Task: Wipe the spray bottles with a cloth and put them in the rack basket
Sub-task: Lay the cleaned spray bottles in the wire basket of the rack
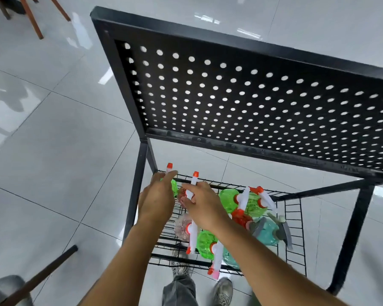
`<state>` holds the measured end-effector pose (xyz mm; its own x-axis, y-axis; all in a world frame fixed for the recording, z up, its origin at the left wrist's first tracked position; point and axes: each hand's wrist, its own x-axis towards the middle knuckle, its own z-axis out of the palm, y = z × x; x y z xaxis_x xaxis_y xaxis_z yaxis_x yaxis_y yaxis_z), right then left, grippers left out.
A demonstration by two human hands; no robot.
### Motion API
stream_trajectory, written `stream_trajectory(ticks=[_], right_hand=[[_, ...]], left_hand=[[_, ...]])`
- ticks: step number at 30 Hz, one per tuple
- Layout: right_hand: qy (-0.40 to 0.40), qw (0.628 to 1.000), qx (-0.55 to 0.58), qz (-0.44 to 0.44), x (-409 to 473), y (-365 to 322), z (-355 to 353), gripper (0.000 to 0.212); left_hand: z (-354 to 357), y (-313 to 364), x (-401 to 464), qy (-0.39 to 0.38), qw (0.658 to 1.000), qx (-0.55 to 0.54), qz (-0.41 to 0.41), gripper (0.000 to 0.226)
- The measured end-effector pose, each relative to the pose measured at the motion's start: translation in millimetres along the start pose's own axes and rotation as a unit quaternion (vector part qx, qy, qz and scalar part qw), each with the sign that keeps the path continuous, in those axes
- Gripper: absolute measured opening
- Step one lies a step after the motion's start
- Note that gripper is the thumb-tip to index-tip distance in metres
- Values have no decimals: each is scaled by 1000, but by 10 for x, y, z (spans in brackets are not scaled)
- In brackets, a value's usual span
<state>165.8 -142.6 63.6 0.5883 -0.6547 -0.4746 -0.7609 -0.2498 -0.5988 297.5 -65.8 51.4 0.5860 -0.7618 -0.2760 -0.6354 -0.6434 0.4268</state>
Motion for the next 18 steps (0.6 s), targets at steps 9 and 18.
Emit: stream_trajectory(ticks=[9,18], right_hand=[[25,999,-1,-23,-135,-32,-234,42],[83,960,-263,59,-539,520,-1184,69]], left_hand=[[-121,40,-238,84,991,-86,61,35],[124,189,-295,11,987,-131,93,41]])
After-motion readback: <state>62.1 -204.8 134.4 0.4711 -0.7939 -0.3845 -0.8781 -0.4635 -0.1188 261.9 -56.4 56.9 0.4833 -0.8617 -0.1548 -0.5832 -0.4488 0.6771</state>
